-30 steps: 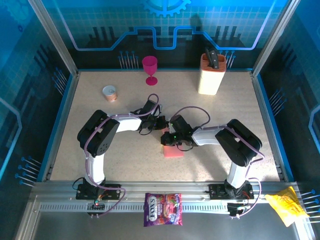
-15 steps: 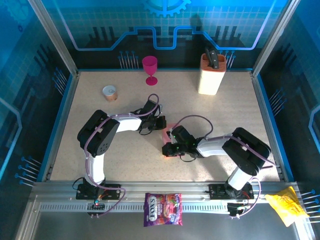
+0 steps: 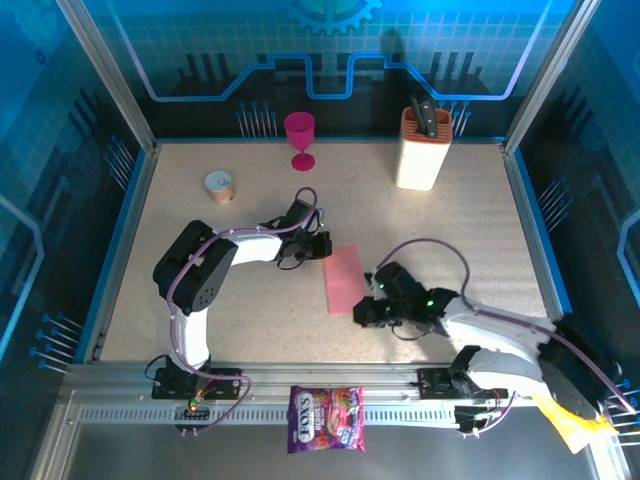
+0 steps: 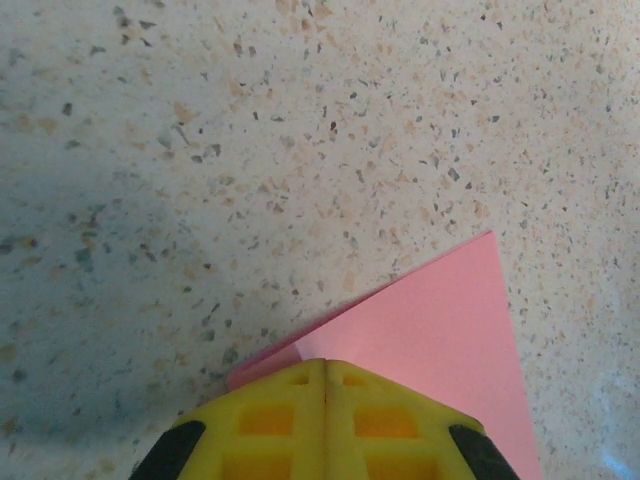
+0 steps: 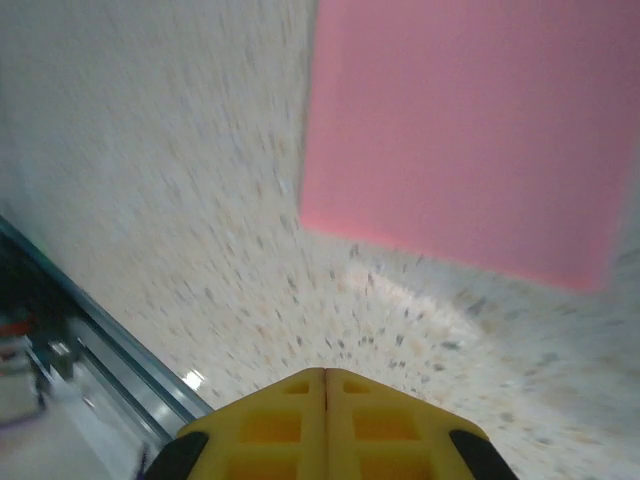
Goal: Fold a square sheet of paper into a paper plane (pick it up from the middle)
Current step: First fold in half a square sheet of paper at the center of the table.
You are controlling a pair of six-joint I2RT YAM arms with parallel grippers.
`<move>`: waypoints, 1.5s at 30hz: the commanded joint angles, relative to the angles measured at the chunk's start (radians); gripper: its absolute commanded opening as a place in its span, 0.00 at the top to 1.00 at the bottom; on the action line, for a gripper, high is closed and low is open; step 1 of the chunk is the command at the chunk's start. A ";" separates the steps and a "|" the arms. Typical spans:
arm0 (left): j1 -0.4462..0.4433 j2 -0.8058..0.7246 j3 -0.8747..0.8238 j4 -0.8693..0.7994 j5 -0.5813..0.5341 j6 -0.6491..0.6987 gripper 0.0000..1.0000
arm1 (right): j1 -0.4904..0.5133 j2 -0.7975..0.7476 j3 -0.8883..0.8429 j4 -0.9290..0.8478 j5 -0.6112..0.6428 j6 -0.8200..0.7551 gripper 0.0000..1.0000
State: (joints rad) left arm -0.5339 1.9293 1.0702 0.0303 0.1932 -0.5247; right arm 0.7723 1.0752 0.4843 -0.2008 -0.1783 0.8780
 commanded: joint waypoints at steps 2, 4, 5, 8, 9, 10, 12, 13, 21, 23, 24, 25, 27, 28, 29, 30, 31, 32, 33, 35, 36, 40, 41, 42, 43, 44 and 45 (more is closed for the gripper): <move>0.003 -0.136 -0.025 -0.008 0.042 -0.038 0.82 | -0.156 -0.125 0.071 -0.265 0.104 -0.054 0.89; -0.005 -0.182 -0.043 -0.004 0.053 -0.057 0.76 | -0.223 -0.148 0.076 -0.269 0.092 -0.046 0.75; -0.008 -0.200 -0.055 -0.003 0.052 -0.064 0.73 | -0.246 -0.150 0.078 -0.264 0.082 -0.045 0.67; -0.039 -0.244 -0.096 0.008 0.057 -0.096 0.73 | -0.280 -0.131 0.087 -0.251 0.066 -0.039 0.54; -0.054 -0.250 -0.106 0.007 0.055 -0.103 0.73 | -0.281 -0.117 0.088 -0.238 0.060 -0.039 0.51; -0.069 -0.253 -0.114 0.008 0.054 -0.107 0.73 | -0.281 -0.097 0.089 -0.230 0.050 -0.040 0.49; -0.100 -0.252 -0.129 0.015 0.047 -0.114 0.73 | -0.282 -0.048 0.085 -0.201 0.016 -0.041 0.48; -0.110 -0.251 -0.133 0.014 0.038 -0.112 0.73 | -0.282 -0.022 0.083 -0.184 0.001 -0.041 0.48; -0.124 -0.196 -0.142 0.036 0.008 -0.122 0.76 | -0.239 0.100 0.041 -0.055 -0.029 -0.009 0.52; -0.125 -0.176 -0.137 0.036 0.016 -0.120 0.79 | -0.227 0.122 0.038 -0.038 -0.029 -0.005 0.54; -0.126 -0.166 -0.135 0.038 0.018 -0.121 0.79 | -0.222 0.132 0.037 -0.028 -0.032 -0.002 0.56; -0.127 -0.158 -0.135 0.039 0.020 -0.119 0.79 | -0.216 0.139 0.033 -0.019 -0.027 0.001 0.57; -0.129 -0.142 -0.132 0.037 0.015 -0.114 0.79 | -0.208 0.154 0.028 -0.007 -0.029 0.005 0.59; -0.131 -0.134 -0.133 0.036 0.009 -0.112 0.79 | -0.202 0.161 0.028 0.001 -0.031 0.006 0.60; -0.130 -0.127 -0.133 0.039 0.002 -0.109 0.79 | -0.195 0.169 0.028 0.007 -0.032 0.006 0.60; -0.130 -0.120 -0.134 0.041 -0.001 -0.105 0.79 | -0.191 0.178 0.030 0.011 -0.035 0.006 0.61; -0.130 -0.110 -0.133 0.040 -0.007 -0.103 0.79 | -0.184 0.189 0.031 0.017 -0.037 0.006 0.61; -0.130 -0.102 -0.133 0.041 -0.009 -0.102 0.79 | -0.179 0.200 0.033 0.022 -0.037 0.004 0.61; -0.130 -0.094 -0.131 0.040 -0.014 -0.098 0.79 | -0.175 0.210 0.034 0.026 -0.035 0.006 0.61; -0.131 -0.079 -0.129 0.040 -0.018 -0.094 0.80 | -0.168 0.232 0.037 0.040 -0.038 0.009 0.60; -0.130 -0.072 -0.130 0.040 -0.019 -0.092 0.80 | -0.166 0.241 0.037 0.048 -0.038 0.009 0.59; -0.130 -0.055 -0.136 0.040 -0.024 -0.080 0.80 | -0.159 0.269 0.042 0.064 -0.038 0.015 0.57; -0.130 -0.053 -0.139 0.042 -0.025 -0.078 0.80 | -0.157 0.275 0.043 0.067 -0.036 0.016 0.57; -0.130 -0.051 -0.141 0.043 -0.025 -0.075 0.80 | -0.157 0.280 0.045 0.070 -0.038 0.016 0.57; -0.130 -0.050 -0.143 0.044 -0.026 -0.074 0.80 | -0.156 0.286 0.046 0.073 -0.040 0.016 0.56; -0.130 -0.050 -0.144 0.043 -0.026 -0.072 0.80 | -0.156 0.292 0.047 0.072 -0.039 0.016 0.57; -0.130 -0.049 -0.146 0.046 -0.026 -0.071 0.80 | -0.153 0.298 0.050 0.076 -0.040 0.015 0.56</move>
State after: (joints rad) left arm -0.6613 1.8507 0.9310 0.0868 0.1879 -0.6250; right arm 0.6025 1.3544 0.5251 -0.1440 -0.2031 0.8833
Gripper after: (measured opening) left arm 0.202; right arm 0.435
